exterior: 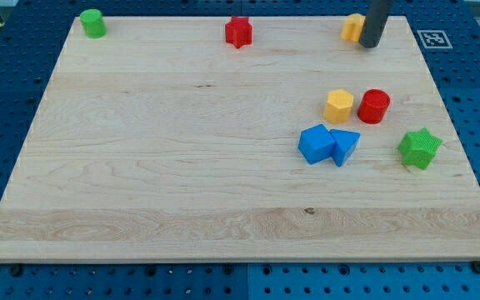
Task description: Slide the yellow heart slightly right
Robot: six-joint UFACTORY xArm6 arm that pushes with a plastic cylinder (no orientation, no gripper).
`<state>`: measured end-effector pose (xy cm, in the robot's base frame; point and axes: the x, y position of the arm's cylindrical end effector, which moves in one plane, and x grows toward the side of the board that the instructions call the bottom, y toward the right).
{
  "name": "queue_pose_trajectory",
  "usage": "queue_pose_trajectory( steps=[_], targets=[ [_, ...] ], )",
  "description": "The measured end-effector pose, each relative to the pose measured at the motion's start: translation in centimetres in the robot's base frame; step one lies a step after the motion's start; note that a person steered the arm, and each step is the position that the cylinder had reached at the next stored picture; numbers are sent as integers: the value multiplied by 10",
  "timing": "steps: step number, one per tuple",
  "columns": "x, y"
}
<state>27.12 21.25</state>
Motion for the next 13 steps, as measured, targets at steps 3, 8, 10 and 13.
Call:
queue_pose_trajectory(
  steps=[3, 8, 10, 13],
  targets=[
    [24, -115],
    [-75, -25],
    [-75, -43],
    [-59, -75]
  ],
)
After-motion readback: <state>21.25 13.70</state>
